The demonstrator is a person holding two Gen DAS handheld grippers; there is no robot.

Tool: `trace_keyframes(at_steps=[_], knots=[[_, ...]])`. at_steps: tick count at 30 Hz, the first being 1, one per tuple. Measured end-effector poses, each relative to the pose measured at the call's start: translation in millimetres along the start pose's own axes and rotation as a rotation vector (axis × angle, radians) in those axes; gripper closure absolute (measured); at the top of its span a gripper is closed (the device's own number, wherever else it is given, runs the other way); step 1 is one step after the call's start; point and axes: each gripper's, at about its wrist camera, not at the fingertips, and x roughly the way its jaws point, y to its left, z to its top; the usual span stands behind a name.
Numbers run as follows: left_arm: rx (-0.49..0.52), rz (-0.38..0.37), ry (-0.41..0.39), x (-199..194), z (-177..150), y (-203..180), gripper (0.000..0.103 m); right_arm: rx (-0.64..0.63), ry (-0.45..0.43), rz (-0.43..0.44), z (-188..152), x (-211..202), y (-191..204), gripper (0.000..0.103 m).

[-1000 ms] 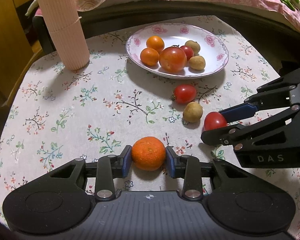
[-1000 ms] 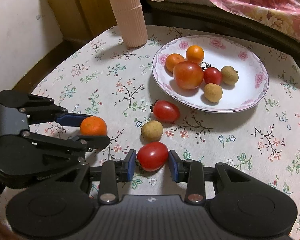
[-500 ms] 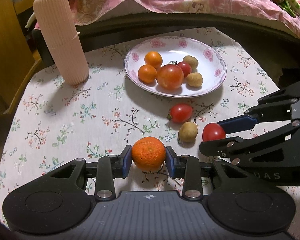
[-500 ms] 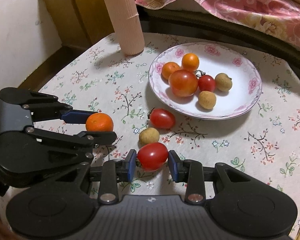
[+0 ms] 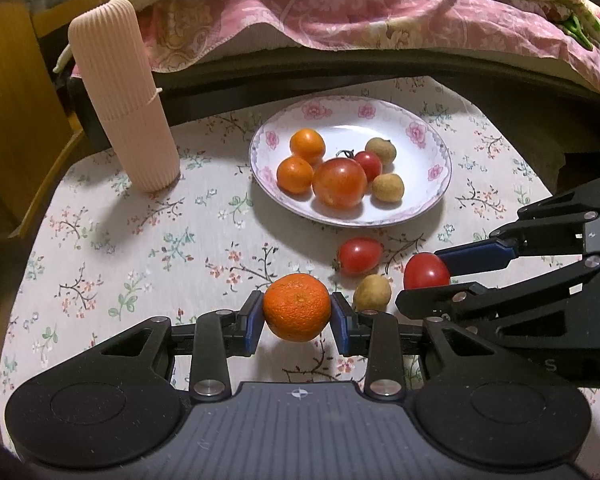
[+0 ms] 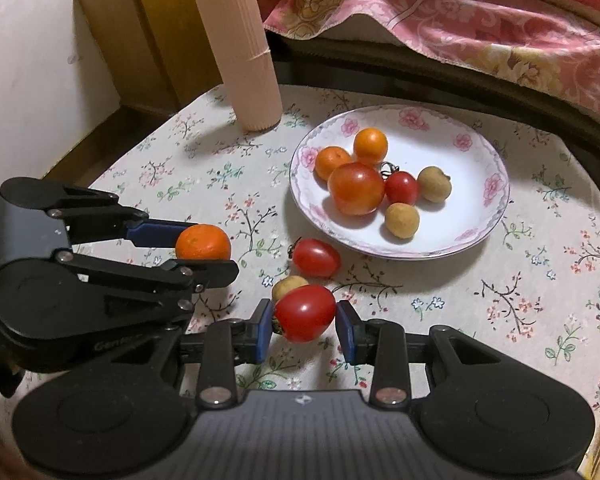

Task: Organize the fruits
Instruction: 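Carry the orange and cherry tomato toward the white plate with both tools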

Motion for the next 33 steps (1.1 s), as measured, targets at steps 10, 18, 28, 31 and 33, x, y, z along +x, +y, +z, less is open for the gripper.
trace_keyframes(at_steps=[10,18,28,31,33], knots=[[-0.004,0.018,-0.046,-6,17,-3,0.061,0.019,-0.047,-0.029,12,-11,-8,0.068],[0.005,0.03,-0.075,-17,26,-6,0.062,0.016,-0.083,-0.041,19,-23,-9,0.068],[0.008,0.038,-0.111,-7,51,-14,0.062,0.064,-0.132,-0.074,33,-34,-25,0.068],[-0.011,0.033,-0.113,1,61,-14,0.062,0.065,-0.14,-0.104,44,-28,-29,0.068],[-0.011,0.035,-0.12,5,67,-14,0.062,0.074,-0.146,-0.115,52,-25,-34,0.068]])
